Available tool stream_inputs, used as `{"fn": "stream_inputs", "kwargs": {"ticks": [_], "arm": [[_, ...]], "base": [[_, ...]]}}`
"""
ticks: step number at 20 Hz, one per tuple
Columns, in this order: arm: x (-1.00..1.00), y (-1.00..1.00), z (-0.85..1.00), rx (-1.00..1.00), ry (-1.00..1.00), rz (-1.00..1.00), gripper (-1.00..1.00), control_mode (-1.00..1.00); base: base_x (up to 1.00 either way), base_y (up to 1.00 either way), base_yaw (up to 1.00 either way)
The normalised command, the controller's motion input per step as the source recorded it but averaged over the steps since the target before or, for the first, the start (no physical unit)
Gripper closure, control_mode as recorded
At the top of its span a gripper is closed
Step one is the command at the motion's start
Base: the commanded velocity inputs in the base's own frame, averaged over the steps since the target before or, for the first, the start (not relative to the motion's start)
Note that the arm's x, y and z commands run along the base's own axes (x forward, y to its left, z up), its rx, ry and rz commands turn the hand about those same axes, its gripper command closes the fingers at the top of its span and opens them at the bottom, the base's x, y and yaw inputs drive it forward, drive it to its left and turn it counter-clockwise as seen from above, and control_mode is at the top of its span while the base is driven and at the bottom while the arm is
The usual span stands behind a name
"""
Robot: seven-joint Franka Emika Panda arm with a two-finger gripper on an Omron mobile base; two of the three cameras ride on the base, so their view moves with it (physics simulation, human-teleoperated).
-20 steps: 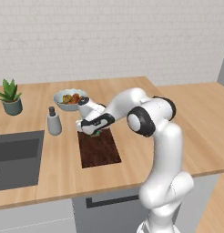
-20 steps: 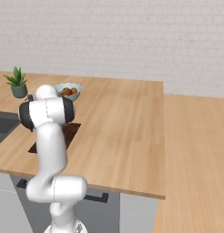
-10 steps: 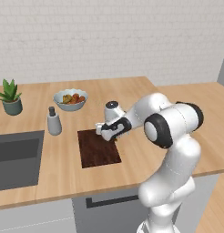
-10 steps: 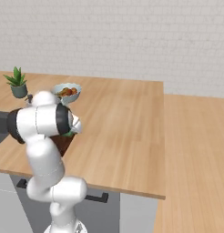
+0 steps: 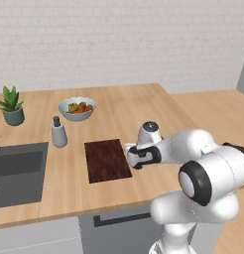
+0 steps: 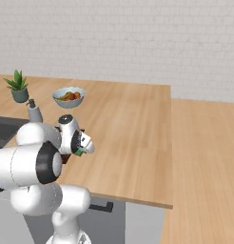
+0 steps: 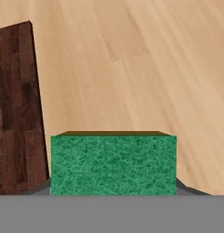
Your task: Pick up the sponge from the counter and clean the cutting board by briefly scrubbing or pressing down on the cutting board. Once finished, release the sponge.
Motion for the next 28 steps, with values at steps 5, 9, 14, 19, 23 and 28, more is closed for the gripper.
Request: {"fn": "stream_inputs", "kwargs": {"ticks": [5,9,14,19,23,28], "arm": [[-0.26,-0.31,1.0,0.0,-0.01,0.03,1.0,-1.0],[-0.14,-0.16,1.0,0.0,0.01,0.0,1.0,-1.0],[-0.42,-0.1,0.92,0.0,0.14,0.0,1.0,-1.0],[-0.86,-0.09,0.33,-0.01,0.03,0.0,1.0,-1.0],[-1.0,-0.21,0.0,0.0,-0.24,0.0,1.0,-1.0],[-0.61,-0.08,0.02,0.0,-0.23,0.0,1.0,-1.0]], "base": [[0.0,0.0,0.0],[0.0,0.0,0.0],[0.0,0.0,0.0],[0.0,0.0,0.0],[0.0,0.0,0.0],[0.0,0.0,0.0]]}}
